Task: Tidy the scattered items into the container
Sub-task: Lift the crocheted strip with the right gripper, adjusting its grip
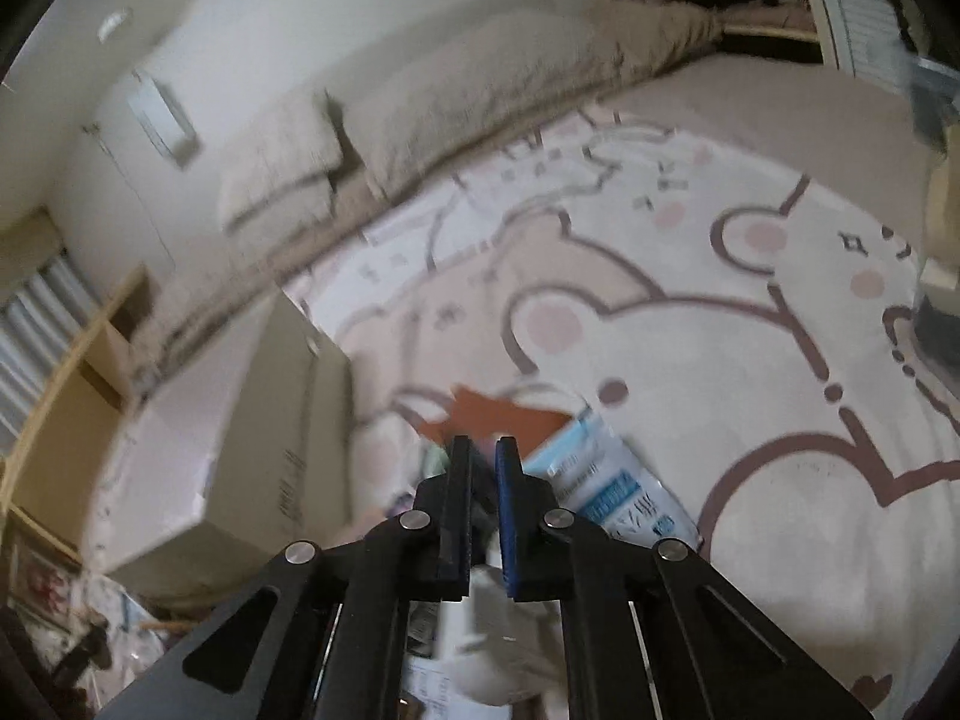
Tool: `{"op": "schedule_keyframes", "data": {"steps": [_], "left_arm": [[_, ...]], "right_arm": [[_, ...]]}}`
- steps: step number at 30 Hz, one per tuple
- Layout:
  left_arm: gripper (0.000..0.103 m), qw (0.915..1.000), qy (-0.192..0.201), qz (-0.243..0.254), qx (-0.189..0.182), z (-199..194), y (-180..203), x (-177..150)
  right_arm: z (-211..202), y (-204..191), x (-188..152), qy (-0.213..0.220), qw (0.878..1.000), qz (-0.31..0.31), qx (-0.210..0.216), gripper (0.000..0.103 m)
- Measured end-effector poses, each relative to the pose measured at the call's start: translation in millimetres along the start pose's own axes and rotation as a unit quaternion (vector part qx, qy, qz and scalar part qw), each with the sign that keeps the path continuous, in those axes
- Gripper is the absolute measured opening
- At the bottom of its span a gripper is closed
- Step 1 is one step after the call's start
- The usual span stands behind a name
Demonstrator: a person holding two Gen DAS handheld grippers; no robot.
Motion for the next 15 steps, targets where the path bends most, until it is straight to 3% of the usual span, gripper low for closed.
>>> {"op": "schedule_keyframes", "data": {"steps": [3,8,10,12,13,14,15], "left_arm": [[0.047,1.0000,-0.001,0.001,0.001,0,-1,0],[0.047,1.0000,-0.002,0.001,0.001,1,-1,0],[0.047,1.0000,-0.003,0.000,0.001,1,-1,-1],[0.047,1.0000,-0.005,0.001,0.002,3,-2,-2],[0.047,1.0000,-0.006,0.001,0.003,3,-2,-2],[0.047,1.0000,-0.006,0.001,0.003,3,-2,-2],[0.047,1.0000,-0.006,0.002,0.003,3,-2,-2]], "right_arm": [[4,-3,-3,-0.014,1.000,-0.005,0.002,0.007],[17,11,-9,-0.028,0.995,-0.045,-0.082,0.007],[17,16,-9,-0.027,0.994,-0.049,-0.094,0.008],[17,19,-9,-0.026,0.995,-0.044,-0.091,0.028],[17,20,-10,-0.028,0.995,-0.040,-0.088,0.076],[17,20,-9,-0.029,0.995,-0.036,-0.086,0.103],[16,20,-8,-0.020,0.995,-0.037,-0.086,0.103]]}}
Point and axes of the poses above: each gripper's, at about its wrist camera, not at the fingertips, and z roughly the way its jaws point, y to its right, x to its top, the point moved 10 cm from there along z, roughly the way its jaws point, and after that the axes turned 3 degrees about -z, right-handed, at the moved point
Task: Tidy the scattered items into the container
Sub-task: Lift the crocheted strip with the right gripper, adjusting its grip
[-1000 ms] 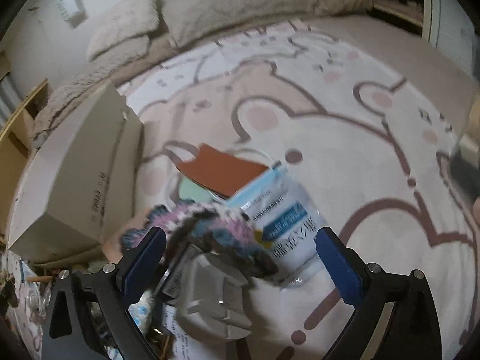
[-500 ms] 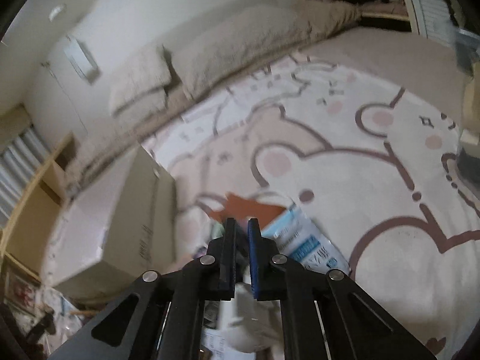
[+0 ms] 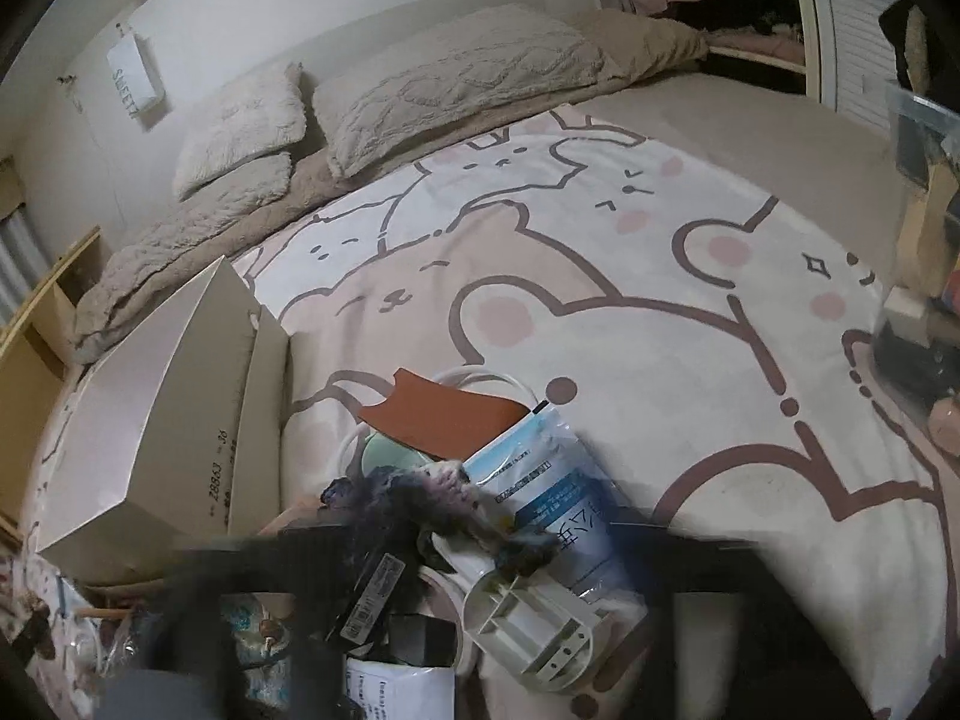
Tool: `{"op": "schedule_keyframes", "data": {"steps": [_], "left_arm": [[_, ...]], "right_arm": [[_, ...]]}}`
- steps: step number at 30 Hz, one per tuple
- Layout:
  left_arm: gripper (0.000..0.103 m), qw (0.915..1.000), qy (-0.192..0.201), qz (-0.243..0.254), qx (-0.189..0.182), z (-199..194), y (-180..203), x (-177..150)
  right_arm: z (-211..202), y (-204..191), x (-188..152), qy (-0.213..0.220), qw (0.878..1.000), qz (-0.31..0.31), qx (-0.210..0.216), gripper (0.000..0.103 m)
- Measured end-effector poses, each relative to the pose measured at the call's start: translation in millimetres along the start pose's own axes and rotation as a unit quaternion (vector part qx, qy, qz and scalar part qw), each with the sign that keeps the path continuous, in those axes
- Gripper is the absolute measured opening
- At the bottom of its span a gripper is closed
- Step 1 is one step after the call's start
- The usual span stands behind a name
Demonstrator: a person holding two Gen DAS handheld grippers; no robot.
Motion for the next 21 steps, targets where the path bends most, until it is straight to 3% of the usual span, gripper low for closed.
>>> {"op": "schedule_keyframes", "data": {"steps": [3,9,10,11,12,14,15,16,21], "left_arm": [[0.047,1.0000,0.000,0.000,0.000,0,0,0],[0.047,1.0000,0.000,0.000,0.000,0,1,0],[0.047,1.0000,0.000,0.000,-0.001,0,1,0],[0.047,1.0000,0.000,0.000,-0.001,0,1,0],[0.047,1.0000,0.000,0.000,-0.001,0,1,0],[0.047,1.0000,0.000,0.001,-0.001,1,2,0],[0.047,1.0000,0.000,0.001,-0.001,1,2,0],[0.047,1.0000,0.001,0.000,-0.001,1,2,0],[0.047,1.0000,0.003,0.000,-0.002,0,2,1]], "right_arm": [[3,-1,0,0.000,1.000,-0.010,-0.002,0.103],[35,4,-22,-0.066,0.996,-0.039,-0.041,0.101],[40,6,-24,-0.074,0.995,-0.040,-0.044,0.089],[43,7,-25,-0.080,0.995,-0.039,-0.044,0.070],[46,7,-26,-0.085,0.995,-0.037,-0.037,0.060],[48,5,-28,-0.090,0.995,-0.033,-0.015,0.026],[47,4,-28,-0.086,0.996,-0.035,-0.013,0.018],[44,4,-25,-0.077,0.996,-0.036,-0.012,0.011],[12,-5,-5,-0.019,0.999,-0.016,0.023,0.007]]}}
Point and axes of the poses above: each gripper's, at about its wrist camera, not at the fingertips, and z roughly the way its jaws point, y to its right, x to its top, the point moved 10 cm from there along z, roughly the way its jaws point, and after that the axes turned 3 degrees about -z, right-handed, at the moved point
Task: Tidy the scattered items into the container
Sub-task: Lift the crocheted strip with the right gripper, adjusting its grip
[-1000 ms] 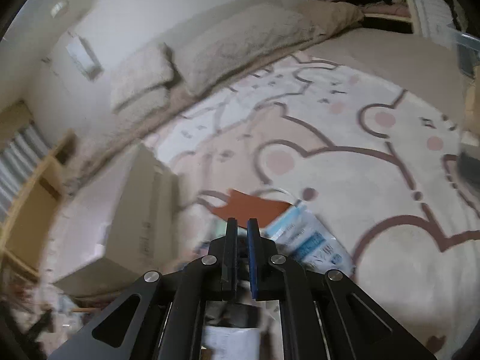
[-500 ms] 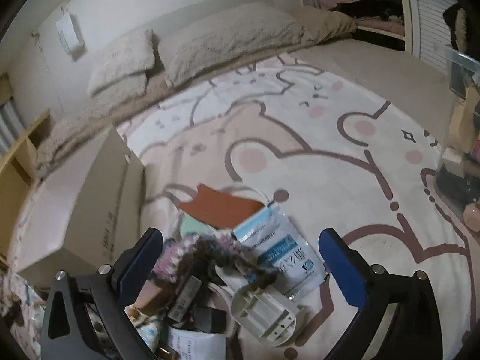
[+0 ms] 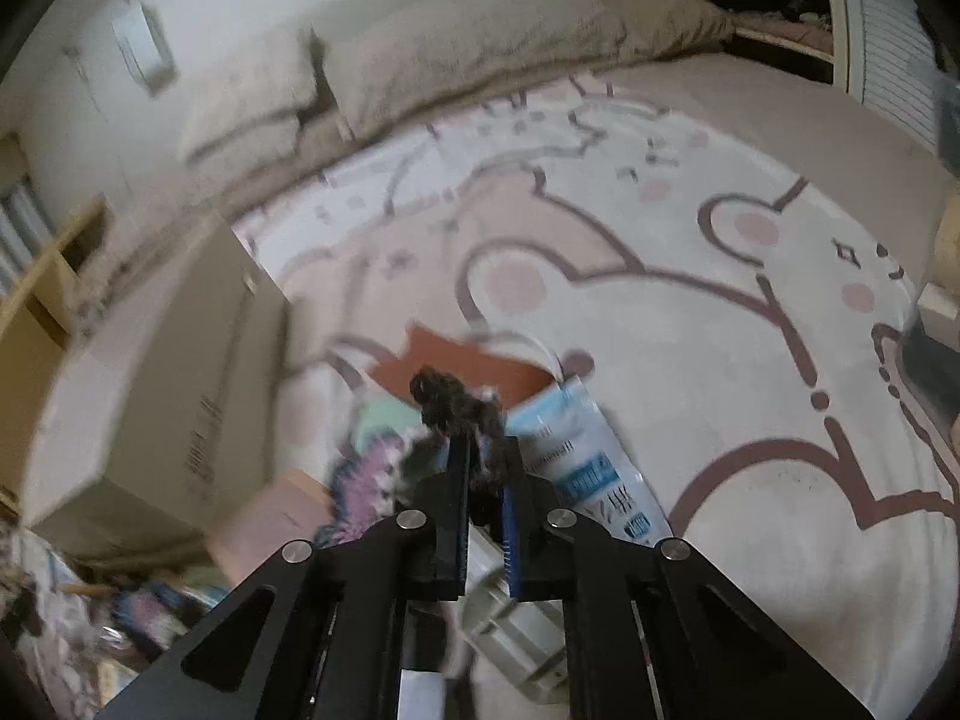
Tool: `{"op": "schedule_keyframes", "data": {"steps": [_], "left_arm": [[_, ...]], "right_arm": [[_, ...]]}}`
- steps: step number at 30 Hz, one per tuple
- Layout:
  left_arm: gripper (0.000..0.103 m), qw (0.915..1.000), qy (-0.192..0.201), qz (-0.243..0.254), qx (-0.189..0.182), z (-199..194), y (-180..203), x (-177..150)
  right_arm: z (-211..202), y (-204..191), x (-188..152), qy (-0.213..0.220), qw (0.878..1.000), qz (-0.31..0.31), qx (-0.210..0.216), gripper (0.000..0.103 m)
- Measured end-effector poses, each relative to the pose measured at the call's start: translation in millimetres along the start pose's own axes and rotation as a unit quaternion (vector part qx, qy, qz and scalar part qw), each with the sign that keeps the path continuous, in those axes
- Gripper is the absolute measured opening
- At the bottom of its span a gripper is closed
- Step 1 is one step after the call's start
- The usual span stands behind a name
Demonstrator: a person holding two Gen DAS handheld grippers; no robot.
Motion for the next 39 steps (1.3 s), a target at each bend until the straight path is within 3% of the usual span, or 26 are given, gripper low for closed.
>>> {"op": "schedule_keyframes", "data": {"steps": [9,17,39], "left_arm": [[0.047,1.0000,0.004,0.000,-0.001,-3,0,2],[0.047,0.9999,0.013,0.006,-0.003,-10,3,7],[0.047,0.9954,0.074,0.048,-0.036,-58,40,28]], "right_arm": [[-49,-30,25,0.079,0.994,0.013,0.068,0.007],[-97,-69,42,0.144,0.979,0.006,0.144,0.007],[-187,-137,52,0.222,0.937,-0.037,0.266,0.007]]}}
Point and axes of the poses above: each gripper's, at about its wrist camera, not at the fingertips, and z roughly the way its jaws point, y to its right, x to its top, the point moved 10 cm from there along z, roughly the way its jaws point, and after that the axes turned 3 degrees about -z, right-handed, at the moved point
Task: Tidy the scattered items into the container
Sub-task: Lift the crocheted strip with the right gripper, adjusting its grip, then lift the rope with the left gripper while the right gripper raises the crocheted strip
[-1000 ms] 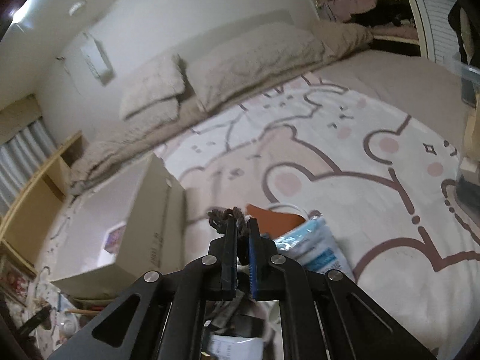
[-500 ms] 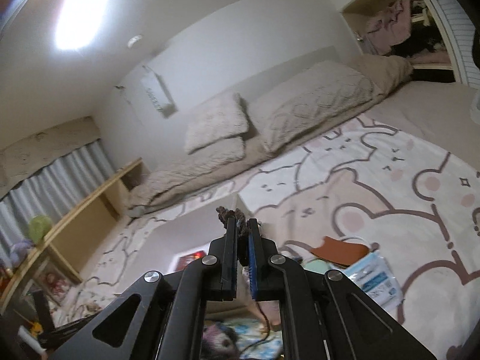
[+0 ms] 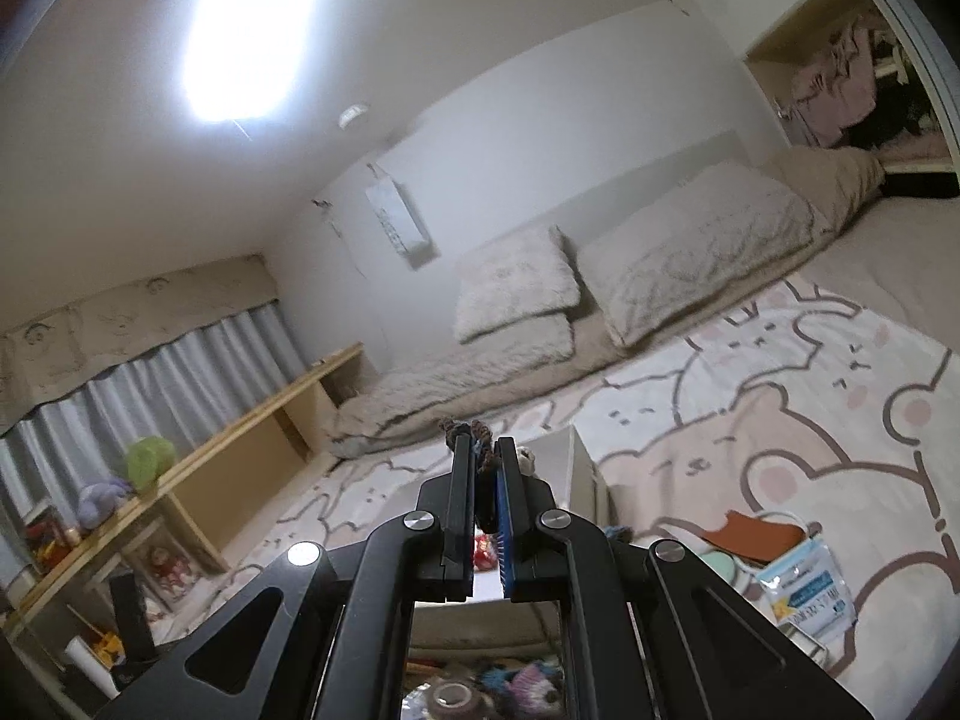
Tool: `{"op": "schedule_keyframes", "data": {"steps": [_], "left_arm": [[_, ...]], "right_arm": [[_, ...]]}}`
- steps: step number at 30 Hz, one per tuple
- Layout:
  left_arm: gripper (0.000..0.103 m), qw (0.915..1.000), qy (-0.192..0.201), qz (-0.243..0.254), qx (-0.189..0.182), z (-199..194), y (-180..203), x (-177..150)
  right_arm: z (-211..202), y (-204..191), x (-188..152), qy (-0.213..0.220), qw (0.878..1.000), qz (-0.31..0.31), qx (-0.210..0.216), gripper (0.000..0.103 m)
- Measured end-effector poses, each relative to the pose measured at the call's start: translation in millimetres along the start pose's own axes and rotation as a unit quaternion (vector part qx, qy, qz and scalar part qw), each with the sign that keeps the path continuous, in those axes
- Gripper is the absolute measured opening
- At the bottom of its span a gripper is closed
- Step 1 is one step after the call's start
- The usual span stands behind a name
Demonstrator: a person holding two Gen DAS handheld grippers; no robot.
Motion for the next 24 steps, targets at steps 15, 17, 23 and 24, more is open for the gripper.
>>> {"op": "schedule_keyframes", "data": {"steps": [15,17,23,24], "left_arm": [[0.047,0.9976,0.052,0.026,-0.038,-45,40,27],[0.047,0.9975,0.050,0.028,-0.041,-45,42,26],[0.047,0.9975,0.044,0.030,-0.047,-42,47,21],[0.047,0.9975,0.043,0.031,-0.047,-42,46,20]], "right_arm": [[-15,-64,26,0.010,0.996,-0.072,0.048,0.007],[-9,-57,9,-0.019,0.996,-0.090,0.020,0.007],[2,-14,-59,-0.111,0.988,-0.089,-0.062,0.075],[3,-8,-68,-0.127,0.986,-0.082,-0.068,0.096]]}}
Point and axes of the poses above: each gripper's, at about its wrist camera, not at the fingertips, and z roughly the way its jaws point, y to its right, x to its top, the point moved 10 cm from there along z, roughly the way its jaws point, and after that the axes turned 3 degrees about -z, right-handed, at the moved point
